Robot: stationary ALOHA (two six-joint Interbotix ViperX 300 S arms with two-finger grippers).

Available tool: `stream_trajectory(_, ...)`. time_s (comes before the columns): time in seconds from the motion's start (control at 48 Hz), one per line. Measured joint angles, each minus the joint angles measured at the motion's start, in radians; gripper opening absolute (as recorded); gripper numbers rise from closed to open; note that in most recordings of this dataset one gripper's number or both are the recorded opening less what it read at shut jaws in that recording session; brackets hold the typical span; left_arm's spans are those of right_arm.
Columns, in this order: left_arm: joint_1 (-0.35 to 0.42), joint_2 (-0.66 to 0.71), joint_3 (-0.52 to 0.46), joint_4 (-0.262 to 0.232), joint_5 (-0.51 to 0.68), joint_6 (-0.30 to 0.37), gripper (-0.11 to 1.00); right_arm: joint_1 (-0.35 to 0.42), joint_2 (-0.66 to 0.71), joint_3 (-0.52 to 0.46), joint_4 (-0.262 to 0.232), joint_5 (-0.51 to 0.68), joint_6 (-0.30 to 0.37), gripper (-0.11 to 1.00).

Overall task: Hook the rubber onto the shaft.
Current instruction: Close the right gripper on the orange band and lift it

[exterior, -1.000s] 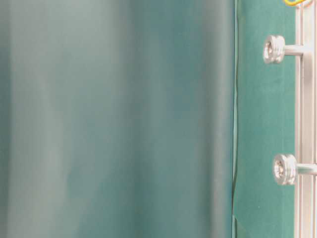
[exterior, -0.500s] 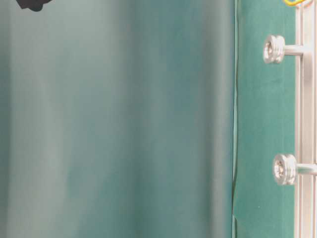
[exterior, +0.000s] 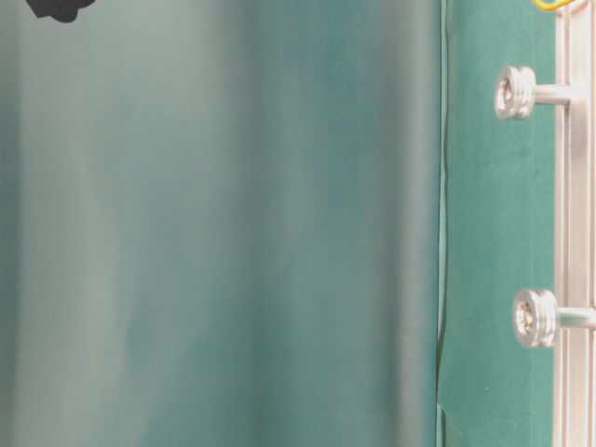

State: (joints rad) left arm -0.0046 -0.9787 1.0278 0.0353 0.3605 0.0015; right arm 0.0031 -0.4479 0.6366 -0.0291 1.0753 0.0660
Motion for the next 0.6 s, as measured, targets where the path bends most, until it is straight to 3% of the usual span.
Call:
stream_trajectory(0.167, -0.002, 0.000, 0.000, 0.000, 0.000, 0.000, 0.00, 0.011, 0.011, 0.014, 0.023, -0.021, -0.002, 0.96)
stream_trajectory(0.604, -0.002, 0.000, 0.000, 0.000, 0.000, 0.000, 0.00, 0.060, 0.077, 0.067, 0.029, -0.137, 0.000, 0.96)
